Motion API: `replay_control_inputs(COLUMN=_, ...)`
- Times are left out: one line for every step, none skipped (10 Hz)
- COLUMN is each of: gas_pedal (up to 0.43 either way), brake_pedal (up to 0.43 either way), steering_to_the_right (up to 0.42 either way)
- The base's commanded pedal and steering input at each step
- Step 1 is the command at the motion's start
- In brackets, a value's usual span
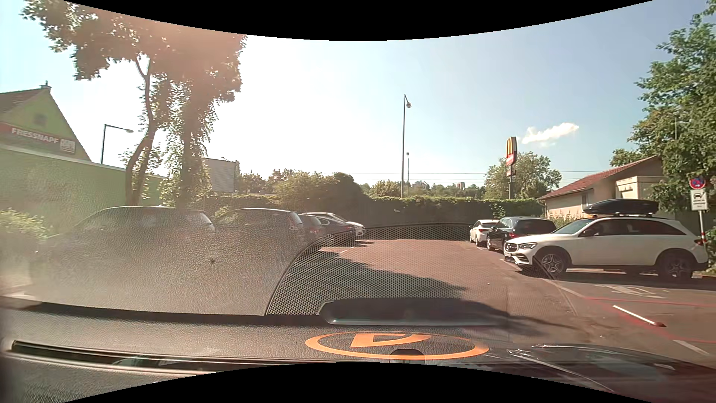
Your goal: Follow the waypoints while adhering to traffic rules and regulations
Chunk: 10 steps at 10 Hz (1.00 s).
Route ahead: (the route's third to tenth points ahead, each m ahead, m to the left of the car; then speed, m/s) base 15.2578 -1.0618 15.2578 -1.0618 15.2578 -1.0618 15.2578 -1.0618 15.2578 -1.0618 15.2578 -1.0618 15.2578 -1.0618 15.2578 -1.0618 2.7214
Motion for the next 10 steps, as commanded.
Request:
replay_control_inputs(gas_pedal=0.11, brake_pedal=0.0, steering_to_the_right=0.336)
replay_control_inputs(gas_pedal=0.11, brake_pedal=0.0, steering_to_the_right=0.311)
replay_control_inputs(gas_pedal=0.079, brake_pedal=0.0, steering_to_the_right=0.28)
replay_control_inputs(gas_pedal=0.079, brake_pedal=0.0, steering_to_the_right=0.248)
replay_control_inputs(gas_pedal=0.067, brake_pedal=0.0, steering_to_the_right=0.228)
replay_control_inputs(gas_pedal=0.059, brake_pedal=0.0, steering_to_the_right=0.214)
replay_control_inputs(gas_pedal=0.039, brake_pedal=0.0, steering_to_the_right=0.203)
replay_control_inputs(gas_pedal=0.039, brake_pedal=0.0, steering_to_the_right=0.185)
replay_control_inputs(gas_pedal=0.028, brake_pedal=0.0, steering_to_the_right=0.17)
replay_control_inputs(gas_pedal=0.028, brake_pedal=0.0, steering_to_the_right=0.164)
